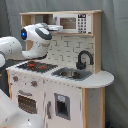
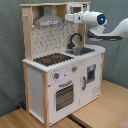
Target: Play with the kitchen
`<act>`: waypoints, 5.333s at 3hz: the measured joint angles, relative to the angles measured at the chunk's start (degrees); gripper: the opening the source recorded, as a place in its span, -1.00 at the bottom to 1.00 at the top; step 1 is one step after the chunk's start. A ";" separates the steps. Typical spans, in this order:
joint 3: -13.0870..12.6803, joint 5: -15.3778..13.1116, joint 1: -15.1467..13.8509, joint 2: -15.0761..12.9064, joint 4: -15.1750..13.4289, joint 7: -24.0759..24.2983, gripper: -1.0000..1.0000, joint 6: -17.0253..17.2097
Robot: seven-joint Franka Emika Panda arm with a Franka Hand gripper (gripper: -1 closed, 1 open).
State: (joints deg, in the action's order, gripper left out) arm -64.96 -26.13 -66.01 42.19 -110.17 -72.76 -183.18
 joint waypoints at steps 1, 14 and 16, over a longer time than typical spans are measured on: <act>2.88 -0.01 4.21 -0.51 -2.63 -0.64 -1.00 -0.61; 15.66 0.81 16.21 24.57 -6.22 18.20 1.00 2.87; 12.64 0.81 9.88 27.88 -1.96 27.86 1.00 4.07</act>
State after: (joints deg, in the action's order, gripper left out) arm -52.32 -25.32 -56.14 70.07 -112.13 -44.89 -179.10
